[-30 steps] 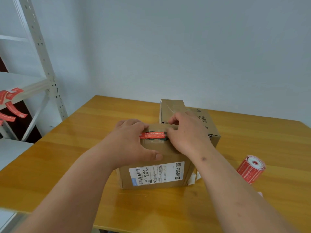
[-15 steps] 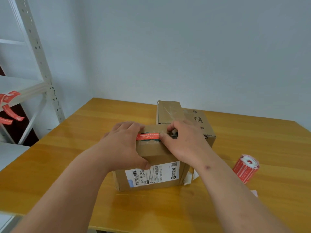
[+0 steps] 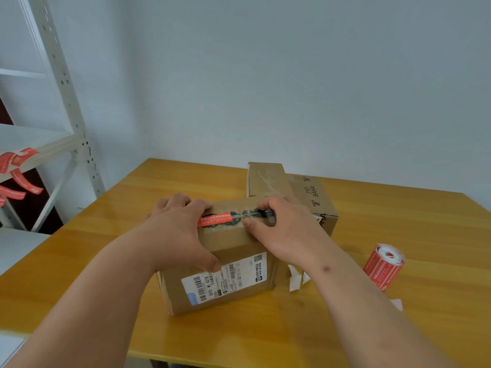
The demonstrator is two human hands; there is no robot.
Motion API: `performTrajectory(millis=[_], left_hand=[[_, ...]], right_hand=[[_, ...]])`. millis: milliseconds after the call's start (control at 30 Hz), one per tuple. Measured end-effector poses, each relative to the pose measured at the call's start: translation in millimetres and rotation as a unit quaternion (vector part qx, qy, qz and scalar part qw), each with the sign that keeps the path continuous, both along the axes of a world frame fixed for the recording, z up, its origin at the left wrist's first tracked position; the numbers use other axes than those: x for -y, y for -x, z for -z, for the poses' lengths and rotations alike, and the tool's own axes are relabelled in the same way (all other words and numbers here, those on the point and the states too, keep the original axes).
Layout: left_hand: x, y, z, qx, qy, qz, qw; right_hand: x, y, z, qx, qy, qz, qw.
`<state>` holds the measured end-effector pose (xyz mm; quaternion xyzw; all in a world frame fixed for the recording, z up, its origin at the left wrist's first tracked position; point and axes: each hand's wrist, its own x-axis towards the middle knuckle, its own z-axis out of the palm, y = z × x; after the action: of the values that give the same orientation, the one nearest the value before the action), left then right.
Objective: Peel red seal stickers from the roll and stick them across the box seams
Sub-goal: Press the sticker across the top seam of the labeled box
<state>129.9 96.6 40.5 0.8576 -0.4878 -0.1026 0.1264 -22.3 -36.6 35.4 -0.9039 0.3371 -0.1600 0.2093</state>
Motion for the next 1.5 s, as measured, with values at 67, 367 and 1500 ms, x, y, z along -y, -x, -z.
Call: performTrajectory(millis=[67,367,1500], left_hand=[[-4.1,-1.3,-1.5,-0.008,-0.002,-0.013,1.000],[-28.3,-16.7,-4.1,-0.015,-0.015,-0.094,0.995],[99.3,-50.9,33.8,-0.002,0.208,-0.248,0.946]], right_hand=[[-2.4,-0.7,-0.7,0.001,-0.008,-0.018,1.000],[-17.1,-15.4,-0.5,-0.003,-0.026,-0.083,0.996],[64.3,-49.0,13.3,0.059,0.046,-0.042,0.996]])
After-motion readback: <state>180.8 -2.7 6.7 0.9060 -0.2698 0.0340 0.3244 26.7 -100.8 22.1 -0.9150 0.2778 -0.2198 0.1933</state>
